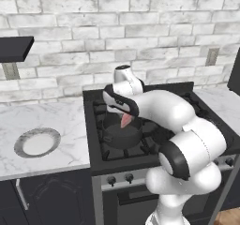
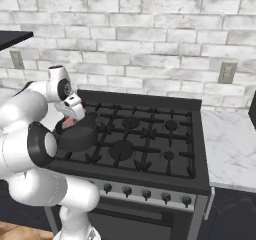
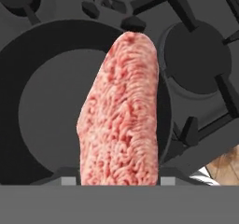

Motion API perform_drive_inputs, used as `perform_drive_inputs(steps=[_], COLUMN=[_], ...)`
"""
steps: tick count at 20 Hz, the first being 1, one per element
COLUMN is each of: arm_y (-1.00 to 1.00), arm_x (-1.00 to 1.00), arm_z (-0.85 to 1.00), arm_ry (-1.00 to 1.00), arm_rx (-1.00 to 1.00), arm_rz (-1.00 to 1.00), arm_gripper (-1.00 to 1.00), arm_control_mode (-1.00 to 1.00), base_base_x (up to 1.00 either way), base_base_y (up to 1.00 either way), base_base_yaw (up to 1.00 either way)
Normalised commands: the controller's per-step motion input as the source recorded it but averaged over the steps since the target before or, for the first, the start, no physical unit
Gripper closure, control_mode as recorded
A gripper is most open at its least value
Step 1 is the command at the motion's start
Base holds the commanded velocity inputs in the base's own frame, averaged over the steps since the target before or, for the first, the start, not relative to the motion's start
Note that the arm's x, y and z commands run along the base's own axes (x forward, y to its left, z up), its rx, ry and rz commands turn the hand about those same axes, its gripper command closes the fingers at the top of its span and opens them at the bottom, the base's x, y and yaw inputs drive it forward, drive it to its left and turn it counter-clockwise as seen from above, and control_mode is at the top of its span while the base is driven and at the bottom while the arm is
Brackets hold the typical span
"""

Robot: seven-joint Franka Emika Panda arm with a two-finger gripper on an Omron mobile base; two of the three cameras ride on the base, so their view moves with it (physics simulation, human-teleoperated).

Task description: Retrieve the frozen meat and place it in the pot on a burner. Then turn the burner on.

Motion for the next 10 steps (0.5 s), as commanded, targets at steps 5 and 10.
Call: perform_drive_inputs(steps=[5, 10], arm_y=[0.00, 0.00], arm_x=[0.00, 0.00], arm_z=[-0.16, -0.35], arm_ry=[0.08, 0.03], arm_rx=[0.04, 0.00], arm_rz=[0.00, 0.00], arm_gripper=[1.00, 1.00], arm_control_mode=[-1.00, -1.00], base_base_x=[0.00, 0.00], base_base_y=[0.00, 0.00], base_base_yaw=[0.00, 0.00])
